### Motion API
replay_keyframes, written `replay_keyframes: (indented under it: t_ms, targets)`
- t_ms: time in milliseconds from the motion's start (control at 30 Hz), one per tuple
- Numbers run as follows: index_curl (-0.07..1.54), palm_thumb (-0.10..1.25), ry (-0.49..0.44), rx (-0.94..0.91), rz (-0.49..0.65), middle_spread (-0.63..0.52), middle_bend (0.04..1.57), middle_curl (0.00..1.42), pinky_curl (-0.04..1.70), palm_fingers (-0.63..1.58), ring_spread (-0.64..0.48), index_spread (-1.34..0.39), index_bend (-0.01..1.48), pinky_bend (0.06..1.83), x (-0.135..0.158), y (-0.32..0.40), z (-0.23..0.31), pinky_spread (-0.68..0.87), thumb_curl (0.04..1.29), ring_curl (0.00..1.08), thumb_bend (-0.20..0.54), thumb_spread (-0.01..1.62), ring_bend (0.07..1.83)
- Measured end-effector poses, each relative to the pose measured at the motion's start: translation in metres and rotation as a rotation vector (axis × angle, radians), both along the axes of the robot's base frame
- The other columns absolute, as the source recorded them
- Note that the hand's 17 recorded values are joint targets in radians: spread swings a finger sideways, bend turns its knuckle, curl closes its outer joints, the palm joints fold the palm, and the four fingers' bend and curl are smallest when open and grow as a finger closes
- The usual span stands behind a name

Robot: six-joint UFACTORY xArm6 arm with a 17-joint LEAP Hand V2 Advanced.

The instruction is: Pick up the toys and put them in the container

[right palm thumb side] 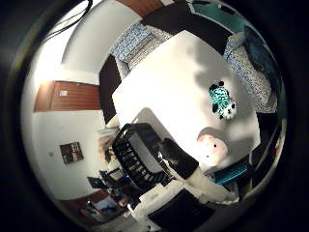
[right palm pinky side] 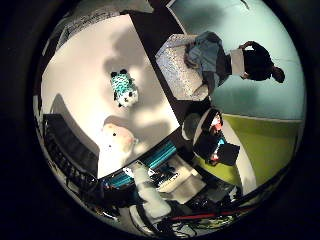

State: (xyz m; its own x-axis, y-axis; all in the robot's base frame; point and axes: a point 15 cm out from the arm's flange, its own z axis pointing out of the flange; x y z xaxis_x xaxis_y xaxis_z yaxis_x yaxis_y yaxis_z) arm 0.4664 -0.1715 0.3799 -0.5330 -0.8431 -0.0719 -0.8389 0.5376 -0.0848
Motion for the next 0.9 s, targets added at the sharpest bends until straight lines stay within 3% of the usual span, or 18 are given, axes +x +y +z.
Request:
replay_keyframes:
  t_ms: [167, 300, 600, 767, 900]
  targets:
    - [0.26, 0.56, 0.049, 0.023, -0.066, 0.26, 0.19, 0.31, 0.25, -0.02, 0.32, -0.09, 0.15, 0.80, 0.001, -0.021, -0.041, 0.53, 0.33, 0.23, -0.022, 1.17, 0.44]
    - [0.26, 0.53, 0.026, 0.013, -0.101, 0.26, 0.19, 0.30, 0.25, -0.02, 0.32, -0.09, 0.15, 0.80, 0.006, -0.037, -0.077, 0.53, 0.32, 0.24, -0.022, 1.17, 0.44]
    - [0.26, 0.50, 0.123, 0.052, -0.145, 0.26, 0.19, 0.30, 0.26, 0.00, 0.32, -0.09, 0.16, 0.79, -0.026, -0.051, -0.149, 0.53, 0.32, 0.24, -0.020, 1.16, 0.45]
    - [0.27, 0.49, 0.108, 0.040, -0.180, 0.25, 0.19, 0.31, 0.25, 0.00, 0.31, -0.09, 0.16, 0.79, -0.028, -0.073, -0.163, 0.53, 0.32, 0.24, -0.020, 1.17, 0.45]
    - [0.27, 0.49, 0.157, 0.058, -0.188, 0.25, 0.20, 0.31, 0.25, 0.01, 0.30, -0.08, 0.16, 0.78, -0.041, -0.073, -0.188, 0.53, 0.32, 0.25, -0.020, 1.17, 0.45]
